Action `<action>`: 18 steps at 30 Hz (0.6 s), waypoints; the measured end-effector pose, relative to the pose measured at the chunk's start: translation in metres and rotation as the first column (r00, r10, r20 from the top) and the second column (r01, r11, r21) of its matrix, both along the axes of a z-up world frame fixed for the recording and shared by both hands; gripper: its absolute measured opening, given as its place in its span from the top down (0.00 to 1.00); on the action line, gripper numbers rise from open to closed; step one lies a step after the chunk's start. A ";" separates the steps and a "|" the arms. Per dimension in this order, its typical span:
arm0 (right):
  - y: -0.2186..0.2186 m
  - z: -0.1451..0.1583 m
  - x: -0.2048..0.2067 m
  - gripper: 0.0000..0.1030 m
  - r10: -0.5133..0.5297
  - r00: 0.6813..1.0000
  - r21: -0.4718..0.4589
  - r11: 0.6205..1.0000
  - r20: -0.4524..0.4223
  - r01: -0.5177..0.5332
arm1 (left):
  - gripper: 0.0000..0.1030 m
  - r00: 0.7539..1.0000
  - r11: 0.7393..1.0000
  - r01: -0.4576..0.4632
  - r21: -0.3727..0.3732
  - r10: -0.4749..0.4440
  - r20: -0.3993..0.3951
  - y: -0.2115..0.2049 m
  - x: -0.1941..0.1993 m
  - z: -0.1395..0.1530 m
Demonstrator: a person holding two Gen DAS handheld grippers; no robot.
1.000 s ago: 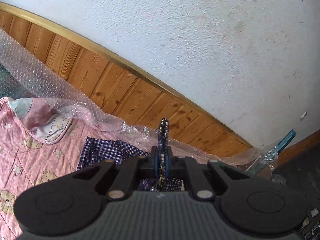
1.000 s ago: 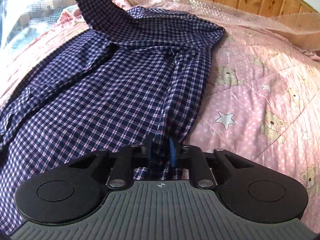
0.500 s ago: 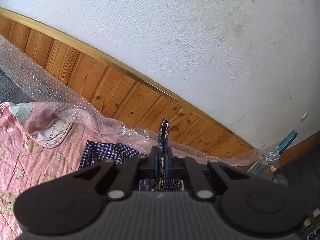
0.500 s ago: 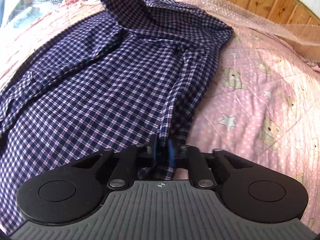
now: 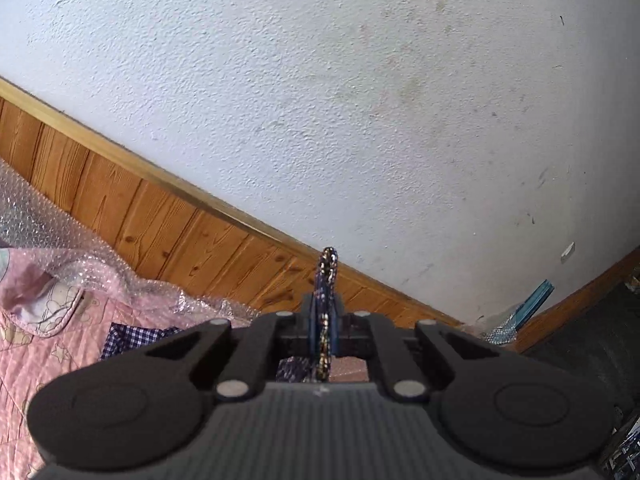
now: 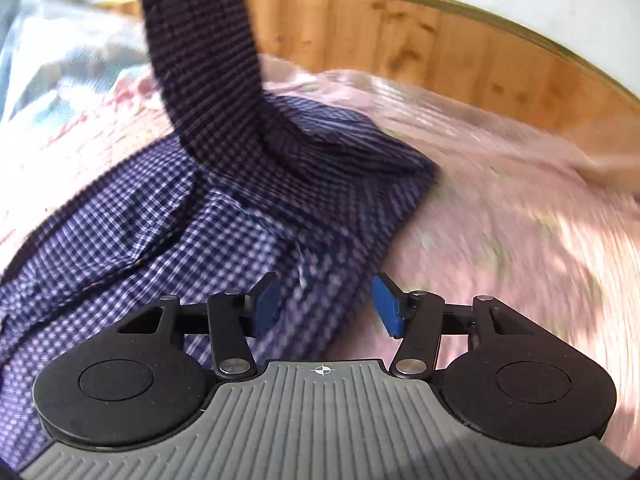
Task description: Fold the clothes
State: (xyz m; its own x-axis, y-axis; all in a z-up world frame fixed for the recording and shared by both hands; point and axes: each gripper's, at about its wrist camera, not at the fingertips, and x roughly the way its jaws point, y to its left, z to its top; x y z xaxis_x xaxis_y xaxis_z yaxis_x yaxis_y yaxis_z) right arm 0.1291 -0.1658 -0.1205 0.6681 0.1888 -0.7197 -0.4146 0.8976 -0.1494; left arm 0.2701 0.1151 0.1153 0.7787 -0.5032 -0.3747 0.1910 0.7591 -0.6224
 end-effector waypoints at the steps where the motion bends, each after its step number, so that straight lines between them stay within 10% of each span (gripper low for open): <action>1: 0.008 -0.008 0.014 0.44 0.021 1.000 -0.028 0.999 0.001 -0.021 | 0.93 1.000 1.000 0.000 0.000 0.000 0.004 -0.003 0.002 0.003; 4: 0.031 -0.031 0.056 0.66 0.083 0.997 -0.110 0.991 0.002 -0.082 | 0.93 1.000 1.000 -0.016 0.008 0.016 0.027 -0.008 0.001 0.014; 5: 0.039 -0.039 0.070 1.00 0.104 0.995 -0.137 0.985 0.001 -0.103 | 0.93 0.999 1.000 -0.020 0.004 0.020 0.037 -0.007 0.000 0.017; 10: 0.042 -0.032 0.108 0.99 0.038 0.999 0.009 0.999 -0.010 -0.038 | 0.94 0.998 0.997 -0.069 0.029 0.069 -0.004 0.008 0.000 0.002; 14: 0.032 -0.042 0.099 0.53 0.104 0.992 0.031 0.994 -0.073 -0.102 | 0.94 0.990 0.993 -0.112 0.043 0.115 -0.079 0.024 0.001 -0.029; 18: -0.017 -0.003 0.050 0.47 0.038 0.999 0.237 0.971 -0.029 -0.030 | 0.94 0.986 0.991 -0.129 0.027 0.131 -0.106 0.039 -0.006 -0.049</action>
State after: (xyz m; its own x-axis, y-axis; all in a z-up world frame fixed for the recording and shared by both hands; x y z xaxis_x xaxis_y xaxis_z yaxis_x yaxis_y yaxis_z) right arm 0.1792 -0.1826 -0.1239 0.6347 0.3789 -0.6735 -0.4469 0.8910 0.0801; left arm 0.2641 0.1544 0.0666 0.7917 -0.3920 -0.4686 0.0226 0.7853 -0.6187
